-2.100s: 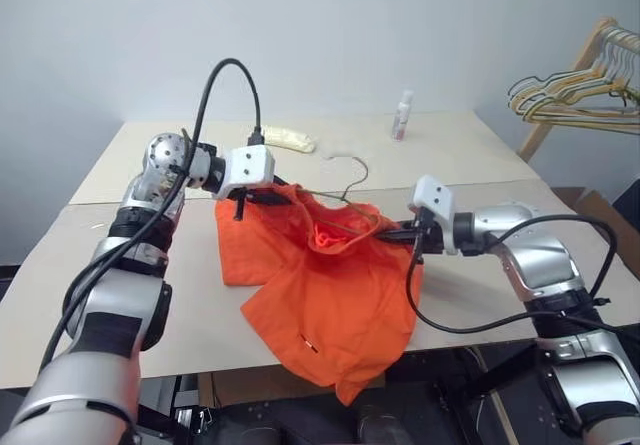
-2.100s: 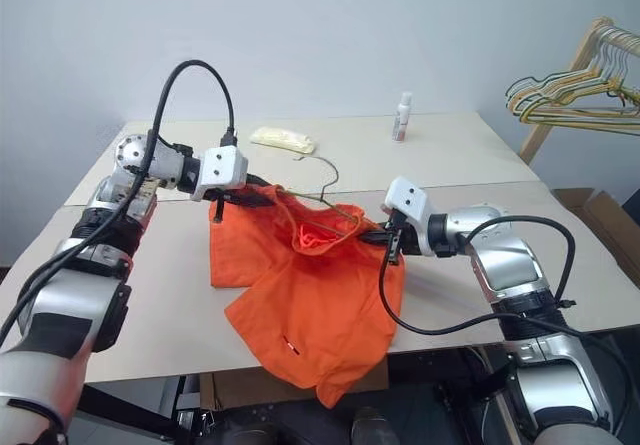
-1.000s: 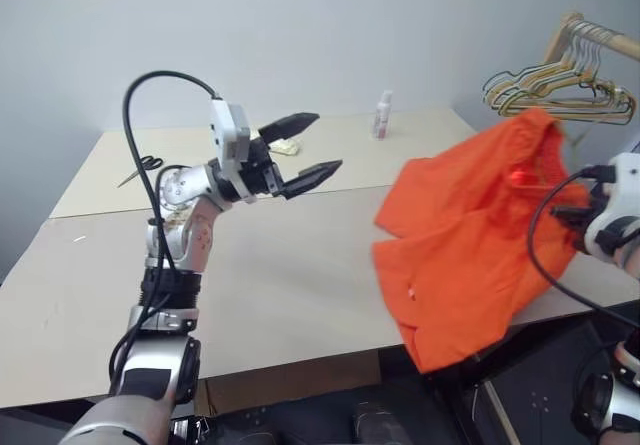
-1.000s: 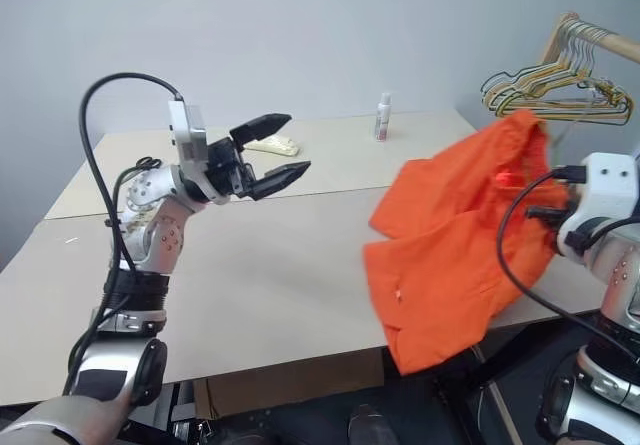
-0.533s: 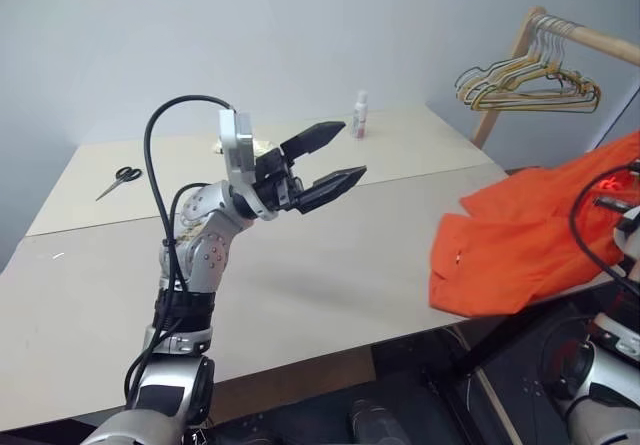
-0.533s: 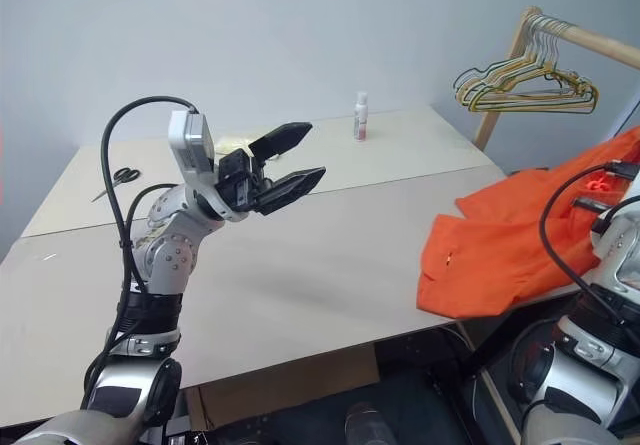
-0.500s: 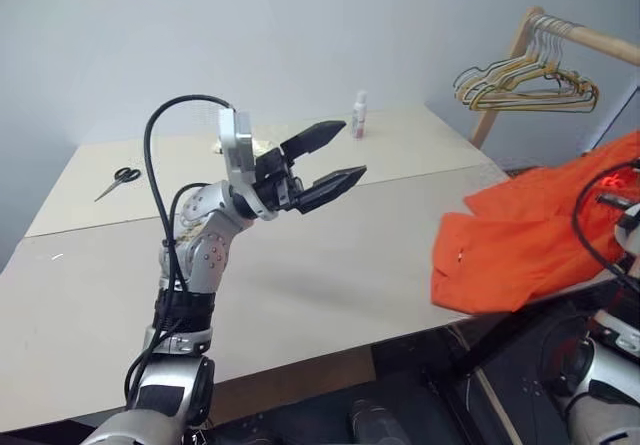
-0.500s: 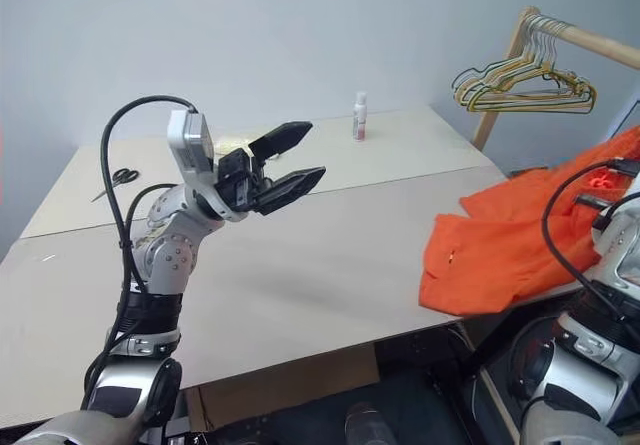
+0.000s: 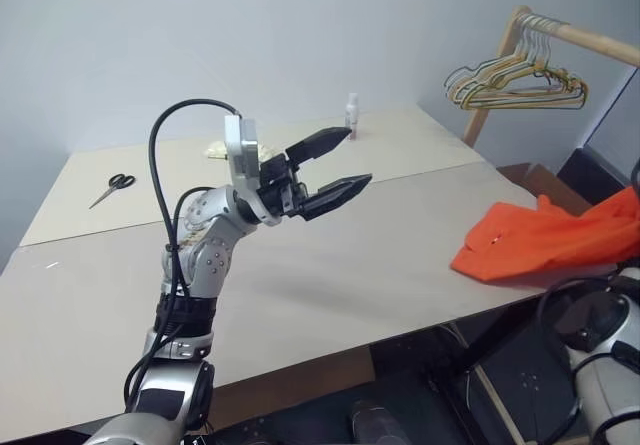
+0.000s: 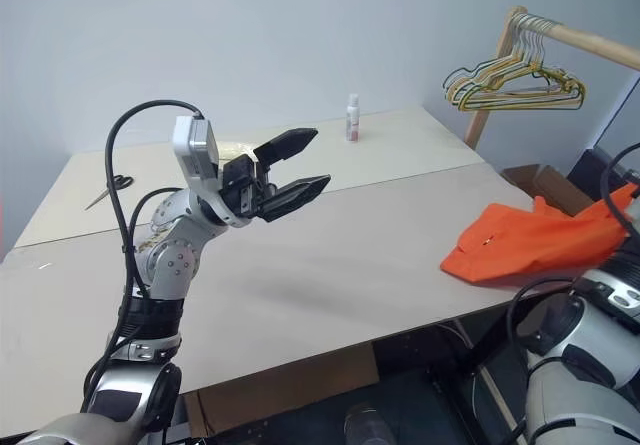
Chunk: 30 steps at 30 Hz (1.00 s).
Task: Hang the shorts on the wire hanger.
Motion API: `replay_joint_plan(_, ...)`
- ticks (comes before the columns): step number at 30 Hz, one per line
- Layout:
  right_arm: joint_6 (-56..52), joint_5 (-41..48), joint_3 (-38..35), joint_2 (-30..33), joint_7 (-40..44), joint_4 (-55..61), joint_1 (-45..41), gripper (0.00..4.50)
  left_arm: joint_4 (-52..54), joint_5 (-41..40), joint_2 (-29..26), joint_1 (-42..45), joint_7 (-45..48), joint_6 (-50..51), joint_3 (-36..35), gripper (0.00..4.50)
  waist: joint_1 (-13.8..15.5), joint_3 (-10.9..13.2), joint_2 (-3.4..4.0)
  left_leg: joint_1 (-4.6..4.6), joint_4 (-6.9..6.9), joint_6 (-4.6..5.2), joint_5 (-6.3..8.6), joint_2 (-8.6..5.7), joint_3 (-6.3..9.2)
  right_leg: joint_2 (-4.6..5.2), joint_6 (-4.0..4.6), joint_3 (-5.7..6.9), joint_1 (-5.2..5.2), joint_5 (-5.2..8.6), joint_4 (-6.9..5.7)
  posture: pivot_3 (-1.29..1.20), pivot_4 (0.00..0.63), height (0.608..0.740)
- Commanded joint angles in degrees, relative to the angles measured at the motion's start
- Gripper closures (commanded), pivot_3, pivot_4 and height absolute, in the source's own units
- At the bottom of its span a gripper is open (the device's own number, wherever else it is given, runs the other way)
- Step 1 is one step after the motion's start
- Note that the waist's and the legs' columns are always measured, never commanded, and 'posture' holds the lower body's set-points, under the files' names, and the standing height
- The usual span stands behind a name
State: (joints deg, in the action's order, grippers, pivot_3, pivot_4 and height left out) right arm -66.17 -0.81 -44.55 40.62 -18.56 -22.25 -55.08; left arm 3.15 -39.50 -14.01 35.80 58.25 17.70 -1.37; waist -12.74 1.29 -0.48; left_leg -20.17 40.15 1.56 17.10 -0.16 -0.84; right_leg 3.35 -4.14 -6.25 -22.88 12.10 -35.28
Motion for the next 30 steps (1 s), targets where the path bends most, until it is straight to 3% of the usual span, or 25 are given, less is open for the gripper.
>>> replay_joint_plan(1, 4.2, 2.2, -2.0, 3.4, -0.9, -4.1, -4.6, 4.5, 0.5, 0.0, -0.8, 1.0, 0.6, -1.0, -0.8, 0.03, -0.3, 0.0, 0.05, 0.0, -0.06, 0.0, 0.0, 0.0, -0.04, 0.0, -0.03, -0.04, 0.0, -0.02, 0.09, -0.18, 0.0, 0.74)
replay_joint_plan(16, 10.0, 11.2, -9.6, 11.0, -6.1, -23.0, -9.4, 4.5, 1.3, -0.7, -0.3, 0.6, 1.2, -1.9, -1.0, 0.03, -0.7, 0.2, -0.05, 0.21, -0.36, 0.04, 0.02, -0.03, -0.68, 0.02, -0.29, -0.65, 0.03, -0.07, 0.44, -0.16, 0.0, 0.74)
replay_joint_plan(29, 9.6, 11.1, 0.4, 12.4, -2.0, -23.8, -6.1, 4.5, 3.3, -3.3, -0.7, -0.7, 4.5, -0.5, -0.5, 0.03, -0.7, 0.3, -0.1, 0.21, -0.39, 0.08, 0.05, -0.02, -0.79, 0.02, -0.35, -0.76, 0.06, -0.1, 0.63, -0.15, 0.0, 0.74)
replay_joint_plan(30, 9.5, 10.3, 1.9, 12.6, -2.1, -23.6, -5.7, 4.21, 3.3, -3.3, -0.7, -0.7, 4.5, -0.5, -0.5, 0.01, -0.7, 0.3, -0.1, 0.21, -0.39, 0.08, 0.05, -0.02, -0.79, 0.02, -0.36, -0.75, 0.07, -0.11, 0.64, -0.15, 0.0, 0.74)
